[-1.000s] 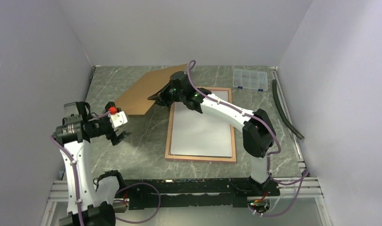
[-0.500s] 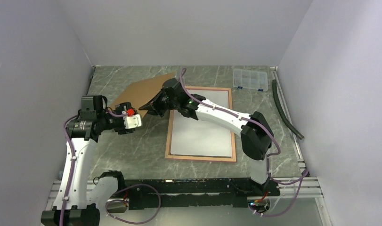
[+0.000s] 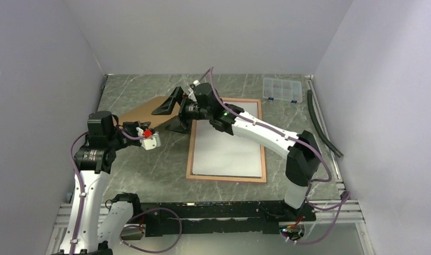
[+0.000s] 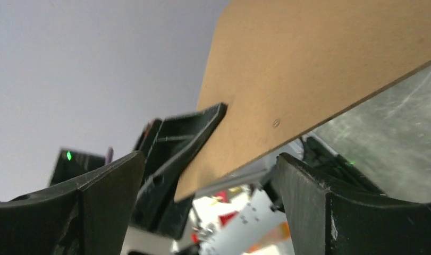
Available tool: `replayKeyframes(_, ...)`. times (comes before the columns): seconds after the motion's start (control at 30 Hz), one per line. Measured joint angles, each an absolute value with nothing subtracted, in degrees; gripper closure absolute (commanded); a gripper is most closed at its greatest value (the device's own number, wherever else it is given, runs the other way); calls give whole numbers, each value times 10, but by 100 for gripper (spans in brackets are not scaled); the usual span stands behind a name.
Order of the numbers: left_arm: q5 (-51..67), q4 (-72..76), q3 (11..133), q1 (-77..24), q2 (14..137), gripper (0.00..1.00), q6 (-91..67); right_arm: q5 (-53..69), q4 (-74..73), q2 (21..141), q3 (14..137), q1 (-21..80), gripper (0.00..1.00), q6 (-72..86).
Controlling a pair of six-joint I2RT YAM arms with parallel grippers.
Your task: Put the photo into the frame
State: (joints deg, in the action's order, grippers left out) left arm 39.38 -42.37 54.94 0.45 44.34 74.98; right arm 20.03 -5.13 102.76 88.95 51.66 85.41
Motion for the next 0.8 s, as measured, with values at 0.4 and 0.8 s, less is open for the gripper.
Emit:
replayKeyframes(0.4,431,-509,645,8,485,97,741,234,-259,864,933,479,0,266)
replayKeyframes(0.8,488,-672,722,8,483,97,808,244,-278,775,857,515,9,-137)
